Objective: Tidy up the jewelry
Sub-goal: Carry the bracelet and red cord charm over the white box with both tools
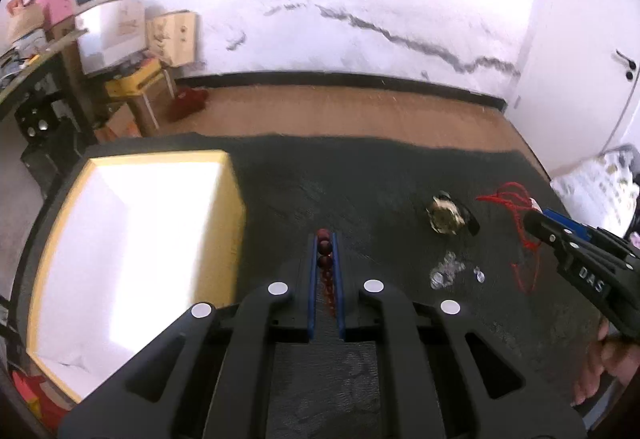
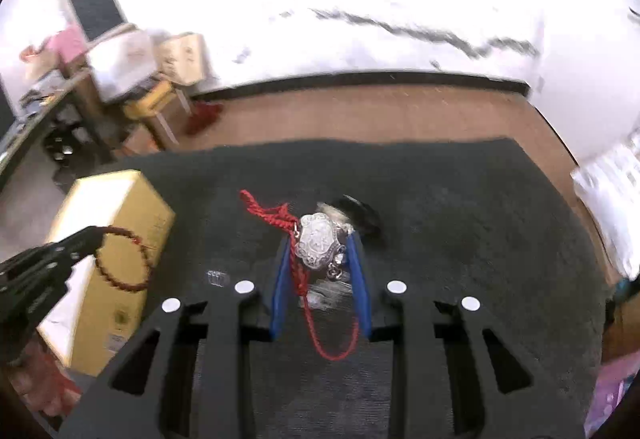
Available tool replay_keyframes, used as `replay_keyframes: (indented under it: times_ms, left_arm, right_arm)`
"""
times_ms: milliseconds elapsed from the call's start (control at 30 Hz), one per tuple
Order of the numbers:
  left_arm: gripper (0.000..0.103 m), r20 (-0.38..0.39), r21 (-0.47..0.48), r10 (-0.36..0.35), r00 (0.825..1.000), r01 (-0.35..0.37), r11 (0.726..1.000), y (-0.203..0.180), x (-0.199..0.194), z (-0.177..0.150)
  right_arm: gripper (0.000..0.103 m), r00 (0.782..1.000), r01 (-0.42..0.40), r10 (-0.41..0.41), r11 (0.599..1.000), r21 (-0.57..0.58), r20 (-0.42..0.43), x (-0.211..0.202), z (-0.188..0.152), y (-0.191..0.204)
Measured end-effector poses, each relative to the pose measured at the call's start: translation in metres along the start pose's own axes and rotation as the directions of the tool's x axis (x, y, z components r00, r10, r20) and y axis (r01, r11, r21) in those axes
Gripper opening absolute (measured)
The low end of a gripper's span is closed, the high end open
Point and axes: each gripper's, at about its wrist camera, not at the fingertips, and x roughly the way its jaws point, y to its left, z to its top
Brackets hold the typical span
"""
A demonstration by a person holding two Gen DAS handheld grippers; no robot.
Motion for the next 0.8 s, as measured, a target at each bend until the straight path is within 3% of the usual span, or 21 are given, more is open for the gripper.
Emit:
replay_keyframes:
  times_ms: [167,400,600,800]
  left_arm:
    - [0.007,0.047,-0.062,0.058,0.997,-0.055,0.997,0.052,-0.032,0.002]
    - [0.007,0.03,-0.171,0.155,0.988,-0.147,0.974,0.137,-0.04,-0.011]
    - [0.007,-0.037,-0.242,0.212,0.977,-0.215,0.946,0.201,-0.024,-0.033]
    - [0.007,-0.136,-0.26,0.209,0.969,-0.238,0.936,0.229,0.01,-0.05]
  right_arm:
    - [0.028,0.995,-0.097,0.099,0.993,-0.067,0.023,-0.014,0.01,0.058]
    - [0.028,0.979,-0.199,0.203,0.967,-0.162,0.008,-0.012,0.012,0.152]
    - [0.028,0.965,-0.256,0.263,0.938,-0.234,-0.002,-0.013,0.009,0.222]
    - [0.028,0.953,-0.295,0.302,0.917,-0.268,-0.015,-0.013,0.009,0.263]
